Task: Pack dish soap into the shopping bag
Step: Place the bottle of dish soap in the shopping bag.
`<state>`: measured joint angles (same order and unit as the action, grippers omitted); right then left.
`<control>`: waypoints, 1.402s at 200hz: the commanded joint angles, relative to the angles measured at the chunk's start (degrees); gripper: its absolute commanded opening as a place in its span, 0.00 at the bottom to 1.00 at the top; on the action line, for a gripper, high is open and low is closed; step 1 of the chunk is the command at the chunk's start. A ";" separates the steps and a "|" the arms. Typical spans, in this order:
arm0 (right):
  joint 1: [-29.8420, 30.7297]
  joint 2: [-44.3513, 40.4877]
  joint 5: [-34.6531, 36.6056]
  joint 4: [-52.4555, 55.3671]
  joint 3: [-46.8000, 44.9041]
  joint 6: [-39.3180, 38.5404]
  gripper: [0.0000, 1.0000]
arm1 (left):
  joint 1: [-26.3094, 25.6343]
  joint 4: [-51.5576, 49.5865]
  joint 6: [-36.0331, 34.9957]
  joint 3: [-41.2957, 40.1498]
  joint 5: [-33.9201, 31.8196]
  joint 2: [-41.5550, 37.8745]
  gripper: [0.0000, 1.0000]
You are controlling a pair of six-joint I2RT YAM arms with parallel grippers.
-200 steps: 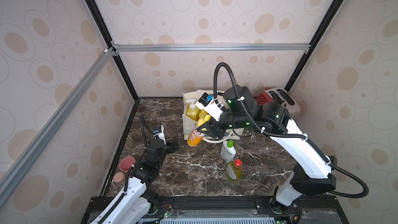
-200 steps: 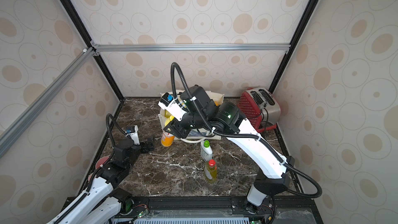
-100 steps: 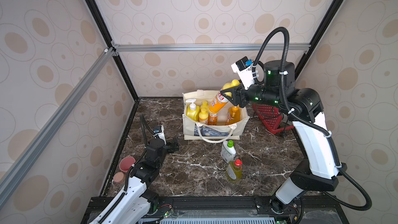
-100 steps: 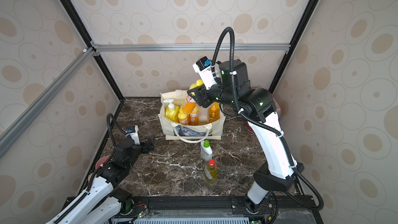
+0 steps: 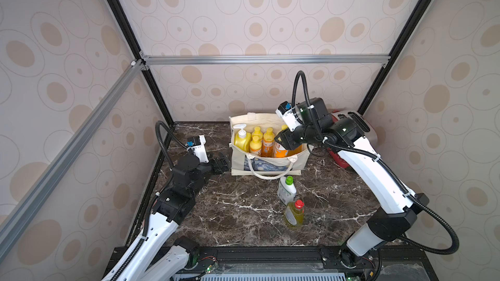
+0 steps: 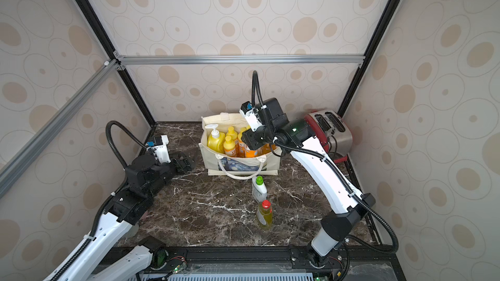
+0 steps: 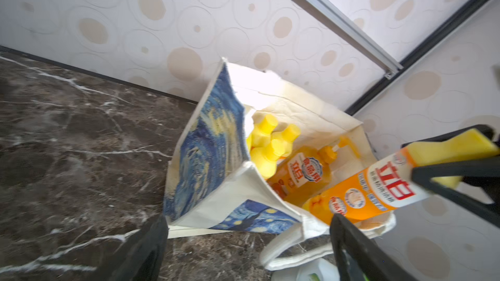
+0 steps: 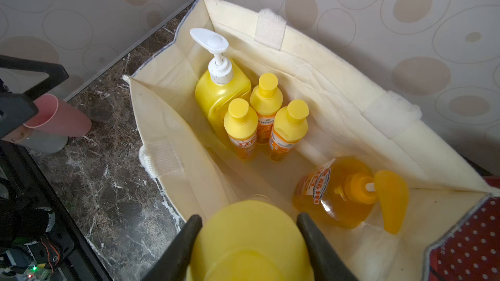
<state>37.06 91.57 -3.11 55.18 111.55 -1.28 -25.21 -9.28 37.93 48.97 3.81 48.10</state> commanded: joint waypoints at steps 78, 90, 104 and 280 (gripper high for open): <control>0.99 -7.94 -2.25 -13.14 -10.75 0.73 0.33 | -8.38 2.95 5.54 4.04 7.01 16.71 0.64; 1.29 -7.94 -1.91 -13.56 -11.59 0.27 0.33 | -8.37 2.95 5.19 3.82 6.88 16.82 0.59; 1.43 -7.73 -1.60 -14.10 -12.17 0.24 0.33 | -8.46 2.95 4.79 3.36 7.14 16.83 0.50; 0.03 3.70 5.77 -38.21 -17.04 1.01 0.31 | -9.89 4.53 2.43 -0.80 9.81 17.05 0.24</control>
<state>37.32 95.55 0.32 28.51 95.70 -0.67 -34.41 -4.78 41.74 48.01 12.45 64.95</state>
